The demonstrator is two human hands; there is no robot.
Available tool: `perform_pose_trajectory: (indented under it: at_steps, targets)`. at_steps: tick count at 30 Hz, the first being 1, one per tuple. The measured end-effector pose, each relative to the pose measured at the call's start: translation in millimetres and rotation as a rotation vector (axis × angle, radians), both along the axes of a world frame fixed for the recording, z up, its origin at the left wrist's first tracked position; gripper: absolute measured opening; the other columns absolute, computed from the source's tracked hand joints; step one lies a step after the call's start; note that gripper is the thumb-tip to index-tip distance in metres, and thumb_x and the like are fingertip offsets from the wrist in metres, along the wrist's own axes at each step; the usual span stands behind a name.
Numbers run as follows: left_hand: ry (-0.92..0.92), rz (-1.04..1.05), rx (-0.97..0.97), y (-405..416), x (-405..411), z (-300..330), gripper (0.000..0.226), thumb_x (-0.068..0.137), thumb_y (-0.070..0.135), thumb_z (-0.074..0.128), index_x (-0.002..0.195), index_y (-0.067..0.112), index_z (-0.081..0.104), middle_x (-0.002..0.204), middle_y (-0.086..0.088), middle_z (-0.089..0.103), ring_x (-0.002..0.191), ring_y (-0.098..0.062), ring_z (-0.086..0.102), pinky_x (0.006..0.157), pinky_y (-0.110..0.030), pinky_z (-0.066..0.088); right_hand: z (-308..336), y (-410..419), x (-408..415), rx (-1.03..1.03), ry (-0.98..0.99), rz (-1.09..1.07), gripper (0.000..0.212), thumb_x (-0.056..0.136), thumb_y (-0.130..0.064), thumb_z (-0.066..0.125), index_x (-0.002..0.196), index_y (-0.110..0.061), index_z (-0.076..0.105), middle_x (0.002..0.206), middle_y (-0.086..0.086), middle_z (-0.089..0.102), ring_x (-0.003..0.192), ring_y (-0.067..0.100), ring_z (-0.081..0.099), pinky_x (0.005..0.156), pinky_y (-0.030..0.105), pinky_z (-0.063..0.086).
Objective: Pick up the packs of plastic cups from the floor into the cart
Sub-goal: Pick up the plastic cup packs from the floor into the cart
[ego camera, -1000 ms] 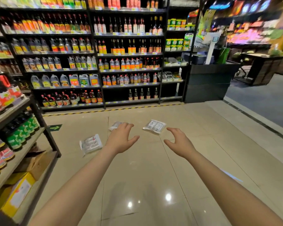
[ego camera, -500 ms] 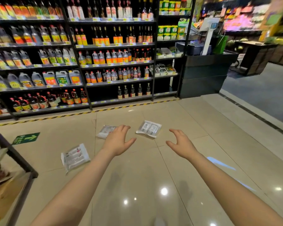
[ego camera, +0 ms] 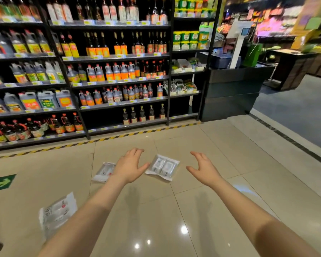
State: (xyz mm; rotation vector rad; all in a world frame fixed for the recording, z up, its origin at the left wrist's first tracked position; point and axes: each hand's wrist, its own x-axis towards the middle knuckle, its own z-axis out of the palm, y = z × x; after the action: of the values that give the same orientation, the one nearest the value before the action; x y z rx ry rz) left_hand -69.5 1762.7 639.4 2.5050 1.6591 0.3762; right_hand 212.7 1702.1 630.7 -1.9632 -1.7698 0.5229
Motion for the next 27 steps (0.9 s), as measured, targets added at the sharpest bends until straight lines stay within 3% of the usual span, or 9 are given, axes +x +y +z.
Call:
perform_pose_trajectory:
  at_steps: [7,19,24,27]
  targets:
    - [0.121,-0.093,-0.020,131.6,23.1,-34.7,0.085,0.074,0.070,0.014,0.139,0.020,0.038,0.137,0.000,0.044,0.126,-0.020,0.041,0.097,-0.037,0.040,-33.3,119.3,21.9,-0.050,-0.141,-0.032,0.065,0.090,-0.041,0.054,0.146,-0.022,0.028,0.147,-0.001,0.035,0.132,0.021,0.038,0.102,0.034,0.039]
    - [0.223,-0.233,-0.138,409.4,47.0,-82.8,0.088,0.073,0.071,0.013,0.138,0.019,0.041,0.135,-0.001,0.046,0.122,-0.021,0.044,0.096,-0.036,0.038,-91.0,333.8,45.4,-0.206,-0.160,-0.196,0.071,0.091,-0.047,0.050,0.150,-0.023,0.018,0.147,-0.001,0.034,0.133,0.020,0.036,0.103,0.033,0.037]
    - [0.244,-0.237,-0.198,493.2,68.6,-127.2,0.088,0.072,0.070,0.012,0.137,0.018,0.042,0.135,-0.001,0.047,0.122,-0.021,0.045,0.097,-0.035,0.038,-137.5,396.7,64.1,-0.284,-0.139,-0.227,0.073,0.090,-0.049,0.049,0.150,-0.024,0.015,0.147,-0.001,0.035,0.131,0.020,0.038,0.102,0.034,0.039]
    - [0.244,-0.219,-0.279,529.6,83.6,-171.9,0.092,0.069,0.071,0.009,0.140,0.020,0.039,0.138,0.002,0.043,0.125,-0.018,0.043,0.099,-0.033,0.037,-177.1,430.3,73.2,-0.316,-0.050,-0.254,0.081,0.089,-0.049,0.050,0.152,-0.027,0.003,0.146,-0.002,0.034,0.127,0.020,0.041,0.100,0.035,0.040]
